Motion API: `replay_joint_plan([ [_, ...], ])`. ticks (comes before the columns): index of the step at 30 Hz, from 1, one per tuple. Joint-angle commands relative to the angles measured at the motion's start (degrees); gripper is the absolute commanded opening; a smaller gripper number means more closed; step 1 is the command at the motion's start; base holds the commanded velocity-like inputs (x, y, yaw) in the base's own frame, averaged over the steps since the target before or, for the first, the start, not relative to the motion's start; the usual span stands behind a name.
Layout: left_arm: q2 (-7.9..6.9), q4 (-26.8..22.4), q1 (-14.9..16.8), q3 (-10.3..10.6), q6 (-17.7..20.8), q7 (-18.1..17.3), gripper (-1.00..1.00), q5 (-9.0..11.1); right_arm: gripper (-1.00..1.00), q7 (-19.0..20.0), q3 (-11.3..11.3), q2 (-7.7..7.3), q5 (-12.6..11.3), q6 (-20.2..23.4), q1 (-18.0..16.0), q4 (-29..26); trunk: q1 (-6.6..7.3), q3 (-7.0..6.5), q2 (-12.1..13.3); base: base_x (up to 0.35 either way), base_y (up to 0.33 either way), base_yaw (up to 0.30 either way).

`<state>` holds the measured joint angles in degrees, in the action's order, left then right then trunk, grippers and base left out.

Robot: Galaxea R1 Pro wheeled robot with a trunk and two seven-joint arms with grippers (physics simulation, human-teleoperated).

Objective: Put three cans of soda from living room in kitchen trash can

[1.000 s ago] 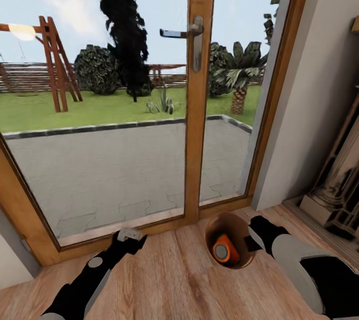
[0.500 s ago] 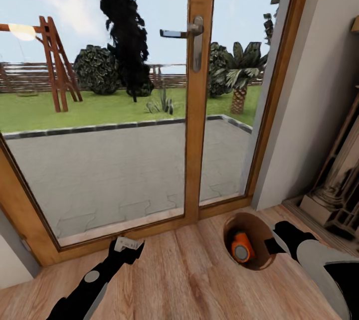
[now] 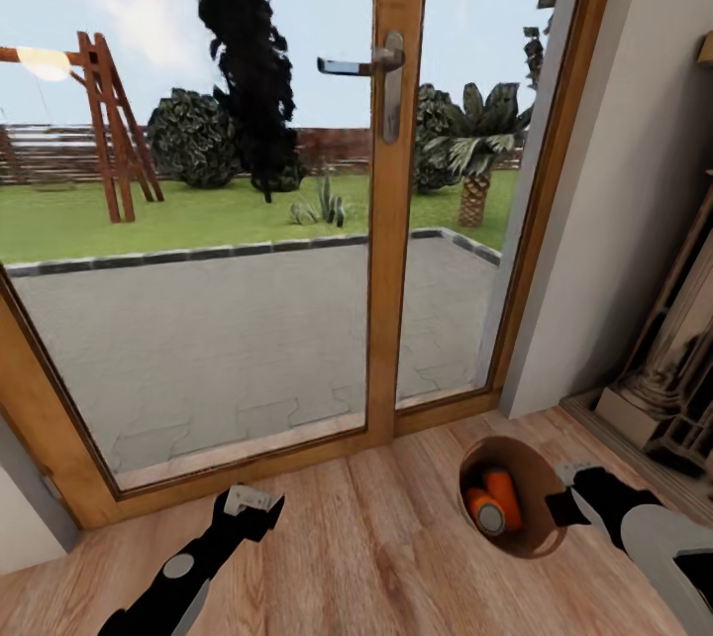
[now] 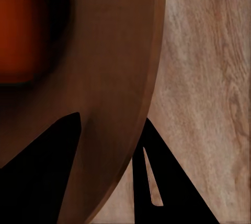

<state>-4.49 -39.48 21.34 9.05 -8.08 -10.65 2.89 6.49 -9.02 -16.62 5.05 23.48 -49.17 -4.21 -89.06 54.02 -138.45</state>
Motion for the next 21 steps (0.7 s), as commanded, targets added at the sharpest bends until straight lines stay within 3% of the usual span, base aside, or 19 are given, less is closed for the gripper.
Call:
replay_joint_plan([
  [1, 0.0, 0.0, -0.09, 0.01, -0.01, 0.01, 1.0, 0.0, -1.0, 0.01, 1.32, 0.01, -0.23, -0.03, 0.11, -0.17, 0.01, -0.01, -0.01, 0.0, 0.0, 0.0],
  [8, -0.13, -0.08, -0.48, -0.04, -0.01, 0.15, 1.0, 0.15, -1.0, 0.01, 1.26, 0.01, -0.21, -3.79, 1.6, -0.12, 0.01, -0.01, -0.01, 0.0, 0.0, 0.0],
  [11, -0.91, -0.09, -0.86, -0.12, 0.05, 0.23, 1.0, 0.52, -1.0, 0.01, 1.23, 0.01, -0.21, -4.47, 1.98, -0.09, 0.01, -0.01, -0.01, 0.0, 0.0, 0.0],
  [13, -2.06, -0.08, -0.99, -0.14, 0.14, 0.22, 1.0, 2.12, -1.0, 0.01, 1.23, 0.01, -0.21, -4.71, 2.23, -0.07, 0.01, -0.01, -0.01, 0.0, 0.0, 0.0],
  [15, -4.12, -0.1, -1.08, -0.16, 0.33, -0.08, 1.0, 6.58, -1.0, 0.01, 1.27, 0.01, -0.21, -4.92, 2.83, -0.09, 0.01, -0.01, -0.01, 0.0, 0.0, 0.0],
  [16, -4.59, -0.11, -1.09, -0.16, 0.46, -0.16, 1.0, 7.39, -1.0, 0.01, 1.27, 0.01, -0.21, -4.94, 2.91, -0.09, 0.01, -0.01, -0.01, 0.0, 0.0, 0.0],
  [18, -6.29, -0.18, -1.11, -0.13, 1.11, -0.6, 1.0, 10.9, -1.0, 0.01, 1.28, 0.01, -0.21, -4.99, 3.1, -0.1, 0.01, -0.01, -0.01, 0.0, 0.0, 0.0],
  [21, -7.1, -0.17, -1.12, -0.1, 3.65, -1.49, 1.0, 14.69, -1.0, 0.01, 1.26, 0.01, -0.21, -5.04, 3.26, -0.1, 0.01, -0.01, -0.01, 0.0, 0.0, 0.0],
])
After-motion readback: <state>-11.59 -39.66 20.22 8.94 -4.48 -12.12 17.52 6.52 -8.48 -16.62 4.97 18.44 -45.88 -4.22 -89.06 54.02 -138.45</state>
